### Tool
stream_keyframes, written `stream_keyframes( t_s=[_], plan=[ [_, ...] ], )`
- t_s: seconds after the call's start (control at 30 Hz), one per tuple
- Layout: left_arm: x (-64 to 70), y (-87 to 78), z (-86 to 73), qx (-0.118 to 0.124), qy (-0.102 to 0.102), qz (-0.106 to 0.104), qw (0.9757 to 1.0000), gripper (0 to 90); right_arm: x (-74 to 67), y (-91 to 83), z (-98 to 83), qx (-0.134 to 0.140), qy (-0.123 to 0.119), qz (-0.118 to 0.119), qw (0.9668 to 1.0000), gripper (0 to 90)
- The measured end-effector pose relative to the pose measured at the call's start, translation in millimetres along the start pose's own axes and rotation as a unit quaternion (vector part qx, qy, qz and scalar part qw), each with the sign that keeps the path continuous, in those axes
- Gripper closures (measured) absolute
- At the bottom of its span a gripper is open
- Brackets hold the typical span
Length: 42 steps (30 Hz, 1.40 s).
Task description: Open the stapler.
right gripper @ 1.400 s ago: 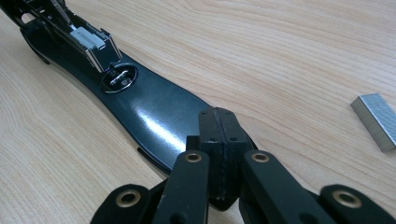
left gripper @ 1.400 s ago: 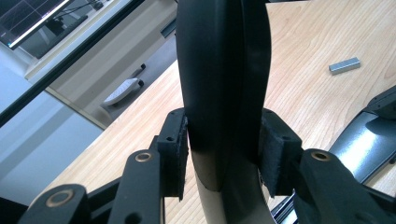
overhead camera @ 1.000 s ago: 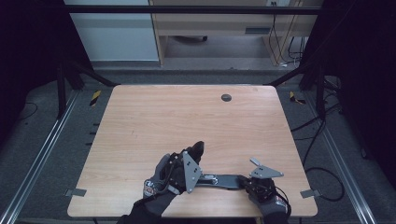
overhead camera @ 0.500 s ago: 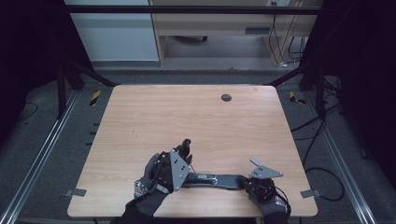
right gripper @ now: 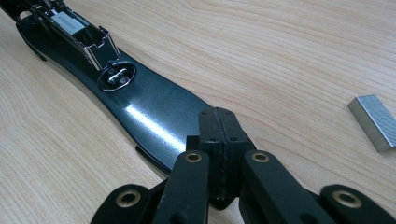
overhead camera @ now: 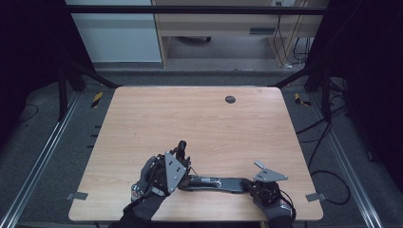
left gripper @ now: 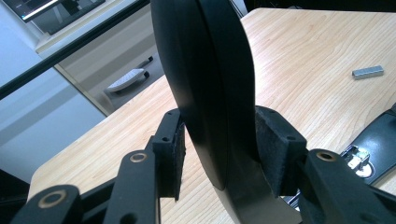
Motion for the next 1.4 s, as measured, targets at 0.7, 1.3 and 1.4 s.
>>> stream_keyframes(
  t_s=[0.7,1.3,1.4],
  plan=[
    [-11.6,-5.3,-10.5,0.003,-0.031,0.001,0.9995,53.5,-0.2,0.2,0.1,0.001,-0.002,-0.001,1.0,90.0],
    [-29.2,-12.4,-29.9,-0.002,-0.076,-0.001,0.9971,51.6,-0.2,0.2,0.2,0.0,-0.002,-0.001,1.0,90.0],
    [-33.4,-13.8,-35.0,-0.001,-0.086,-0.005,0.9963,51.1,0.1,-0.1,0.1,-0.002,0.001,0.0,1.0,90.0]
  ],
)
Point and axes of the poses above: each handheld gripper's, and its own axes: y roughly forward along the jaws, z roughly out of its top, x roughly to its right, the point moved 5 cm from there along y, roughly forward along the jaws, and after that the axes turned 4 degrees about y, right-handed, at the moved point
